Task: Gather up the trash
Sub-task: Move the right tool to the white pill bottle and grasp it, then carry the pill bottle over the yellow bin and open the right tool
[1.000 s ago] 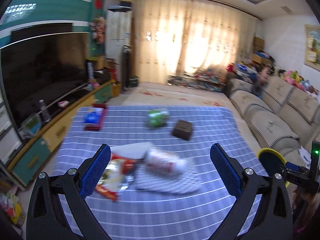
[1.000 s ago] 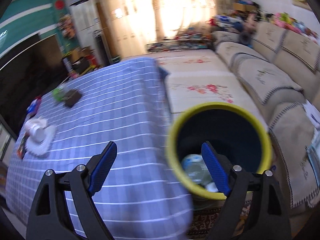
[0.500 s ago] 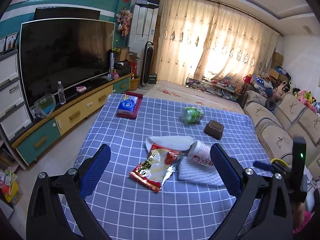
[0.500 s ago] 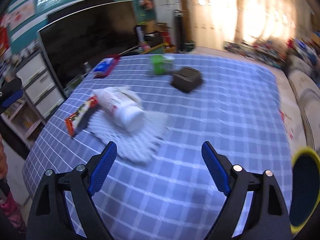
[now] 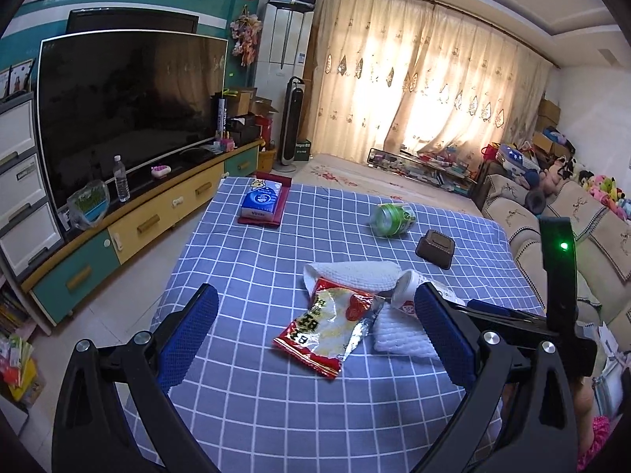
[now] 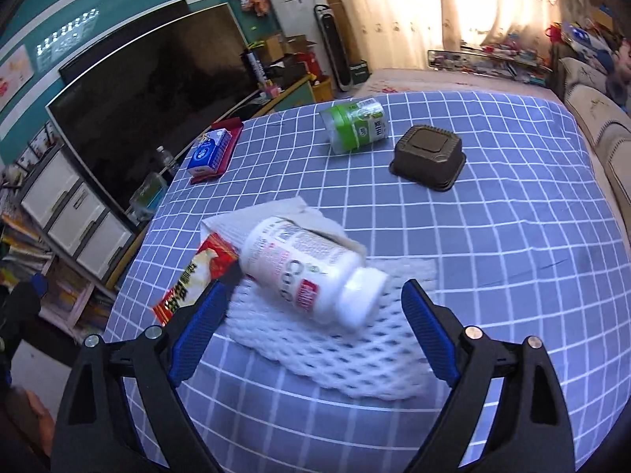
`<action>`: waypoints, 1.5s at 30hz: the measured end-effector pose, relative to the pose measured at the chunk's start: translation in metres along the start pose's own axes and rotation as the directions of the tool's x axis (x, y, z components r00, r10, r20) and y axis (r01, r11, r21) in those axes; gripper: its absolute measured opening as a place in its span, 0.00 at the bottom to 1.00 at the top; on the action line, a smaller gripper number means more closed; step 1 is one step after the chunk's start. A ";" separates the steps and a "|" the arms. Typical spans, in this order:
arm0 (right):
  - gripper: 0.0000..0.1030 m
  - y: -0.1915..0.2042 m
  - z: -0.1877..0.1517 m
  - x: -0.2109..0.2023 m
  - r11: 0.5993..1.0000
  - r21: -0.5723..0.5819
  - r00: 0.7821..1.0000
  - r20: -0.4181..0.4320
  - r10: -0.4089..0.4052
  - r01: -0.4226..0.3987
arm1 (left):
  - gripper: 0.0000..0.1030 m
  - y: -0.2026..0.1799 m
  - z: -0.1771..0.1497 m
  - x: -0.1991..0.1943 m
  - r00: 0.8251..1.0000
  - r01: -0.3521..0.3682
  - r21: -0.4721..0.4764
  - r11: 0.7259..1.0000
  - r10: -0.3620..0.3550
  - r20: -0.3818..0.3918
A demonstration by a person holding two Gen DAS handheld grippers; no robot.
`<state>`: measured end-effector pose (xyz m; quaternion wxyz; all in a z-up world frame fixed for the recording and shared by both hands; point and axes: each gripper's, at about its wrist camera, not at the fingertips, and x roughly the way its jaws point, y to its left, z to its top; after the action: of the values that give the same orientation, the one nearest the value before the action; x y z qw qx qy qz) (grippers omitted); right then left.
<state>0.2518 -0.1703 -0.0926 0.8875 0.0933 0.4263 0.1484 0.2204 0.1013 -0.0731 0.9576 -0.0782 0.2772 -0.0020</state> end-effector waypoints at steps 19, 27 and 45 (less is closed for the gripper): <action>0.85 0.002 0.001 0.036 0.969 0.171 0.984 0.003 -0.180 0.177 | 0.95 0.042 -0.023 0.007 0.996 0.079 -0.053 0.996 -0.081 -0.046; 0.85 -0.002 -0.002 0.025 0.975 0.158 0.987 0.029 -0.161 0.154 | 0.95 0.033 -0.029 0.018 0.991 0.109 -0.039 0.993 -0.112 -0.079; 0.85 -0.046 -0.030 -0.067 0.991 0.096 0.992 0.083 -0.098 0.089 | 0.95 -0.016 -0.031 0.033 0.983 0.148 0.033 0.988 -0.143 -0.117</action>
<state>0.1971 -0.2349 -0.0754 0.9060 0.1203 0.3973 0.0826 0.2325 0.0795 -0.1144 0.9389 -0.0782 0.3250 -0.0823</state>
